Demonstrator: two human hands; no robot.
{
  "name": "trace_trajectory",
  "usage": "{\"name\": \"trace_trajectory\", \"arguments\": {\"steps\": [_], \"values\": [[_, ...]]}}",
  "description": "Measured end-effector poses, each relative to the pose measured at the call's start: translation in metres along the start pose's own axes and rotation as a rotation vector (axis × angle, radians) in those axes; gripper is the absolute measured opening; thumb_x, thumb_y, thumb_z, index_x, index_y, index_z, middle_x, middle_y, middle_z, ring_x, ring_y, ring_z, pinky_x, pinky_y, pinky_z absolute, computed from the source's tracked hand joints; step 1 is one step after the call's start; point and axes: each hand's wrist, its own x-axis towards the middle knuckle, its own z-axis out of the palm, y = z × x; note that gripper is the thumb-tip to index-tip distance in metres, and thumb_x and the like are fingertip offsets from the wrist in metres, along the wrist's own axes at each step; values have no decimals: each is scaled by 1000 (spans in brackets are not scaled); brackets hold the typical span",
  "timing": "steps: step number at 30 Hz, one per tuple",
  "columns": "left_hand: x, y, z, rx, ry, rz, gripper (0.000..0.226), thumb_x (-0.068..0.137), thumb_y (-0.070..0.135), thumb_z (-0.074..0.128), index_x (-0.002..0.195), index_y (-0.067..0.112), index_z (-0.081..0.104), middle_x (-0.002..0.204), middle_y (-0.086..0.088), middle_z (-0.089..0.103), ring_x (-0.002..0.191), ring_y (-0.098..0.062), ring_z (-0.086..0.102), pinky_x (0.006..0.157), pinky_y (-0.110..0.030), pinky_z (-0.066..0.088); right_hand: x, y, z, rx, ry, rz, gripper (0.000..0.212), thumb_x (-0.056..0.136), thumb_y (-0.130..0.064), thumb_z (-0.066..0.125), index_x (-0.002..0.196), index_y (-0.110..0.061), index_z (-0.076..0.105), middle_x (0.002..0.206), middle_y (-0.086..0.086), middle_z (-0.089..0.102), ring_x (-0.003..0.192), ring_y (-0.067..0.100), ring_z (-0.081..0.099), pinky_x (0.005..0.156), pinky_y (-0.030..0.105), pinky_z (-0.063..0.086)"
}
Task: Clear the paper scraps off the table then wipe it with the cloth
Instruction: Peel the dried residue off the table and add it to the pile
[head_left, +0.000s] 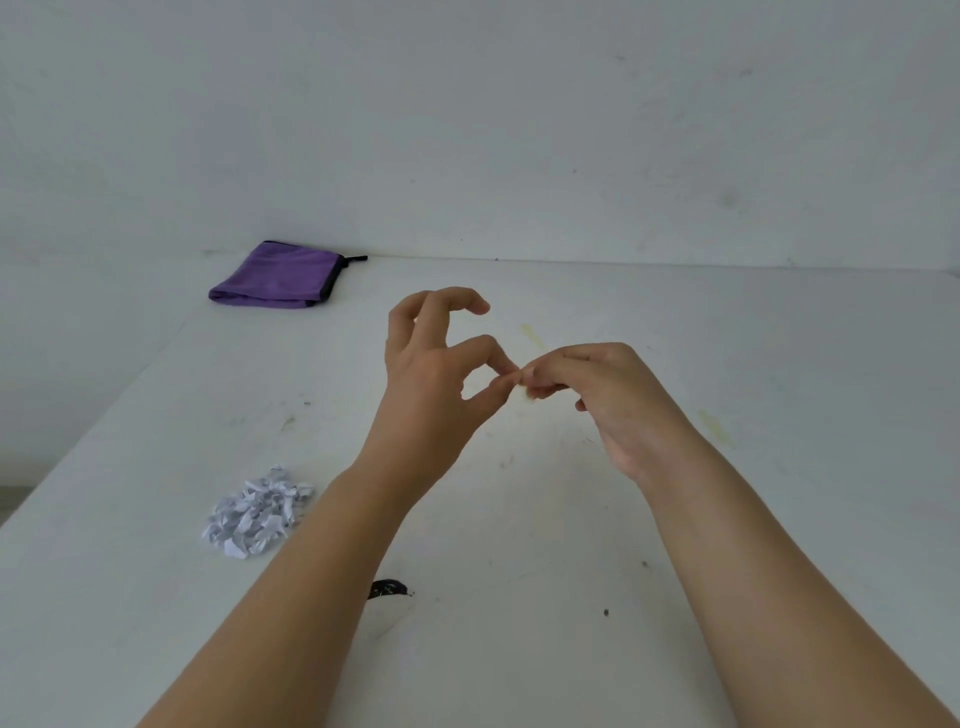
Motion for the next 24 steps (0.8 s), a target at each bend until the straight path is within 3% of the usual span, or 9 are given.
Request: {"name": "trace_trajectory", "arguments": {"steps": [3, 6, 11, 15, 18, 20, 24], "values": [[-4, -3, -18, 68, -13, 2, 9, 78, 32, 72, 76, 24, 69, 121, 7, 47, 122, -17, 32, 96, -40, 38, -6, -7, 8, -8, -65, -18, 13, 81, -17, 65, 78, -10, 76, 75, -1, 71, 74, 3, 59, 66, 16, 35], [-13, -8, -46, 103, -28, -11, 10, 77, 37, 71, 78, 27, 71, 121, 7, 48, 122, -17, 32, 93, -45, 41, -11, -17, 26, -44, -150, -42, 13, 82, -16, 64, 77, -11, 76, 76, -3, 72, 81, 5, 61, 73, 18, 38], [-35, -21, -92, 117, 35, -87, 10, 74, 38, 74, 80, 31, 73, 120, 6, 48, 120, -16, 33, 86, -47, 45, -22, -39, 67, -140, -212, -105, 13, 81, -17, 66, 73, -13, 75, 71, -9, 70, 87, 2, 62, 74, 18, 39], [-48, -27, -116, 141, 91, -177, 33, 66, 37, 80, 95, 26, 67, 118, 4, 50, 117, -18, 36, 86, -37, 44, -29, -52, 96, -216, -240, -110, 13, 80, -17, 65, 76, -9, 75, 80, 1, 73, 93, 15, 64, 75, 21, 42], [-56, -34, -129, 159, 57, -158, 16, 70, 33, 78, 84, 30, 72, 115, 8, 54, 118, -16, 33, 89, -41, 43, -31, -57, 112, -240, -245, -102, 17, 80, -18, 63, 73, -9, 75, 78, 3, 73, 89, 20, 63, 77, 25, 43], [-61, -38, -135, 143, 13, -166, 8, 74, 30, 76, 81, 31, 73, 114, 10, 55, 119, -14, 32, 90, -43, 43, -32, -59, 119, -242, -260, -94, 17, 81, -16, 63, 71, -9, 74, 73, 1, 71, 81, 14, 61, 80, 27, 43], [-64, -43, -140, 127, -51, -220, 5, 79, 26, 73, 84, 25, 72, 109, 10, 53, 120, -16, 33, 91, -44, 42, -33, -61, 128, -189, -277, -50, 12, 80, -13, 66, 82, -5, 75, 73, 1, 69, 74, 10, 57, 71, 19, 42]]}}
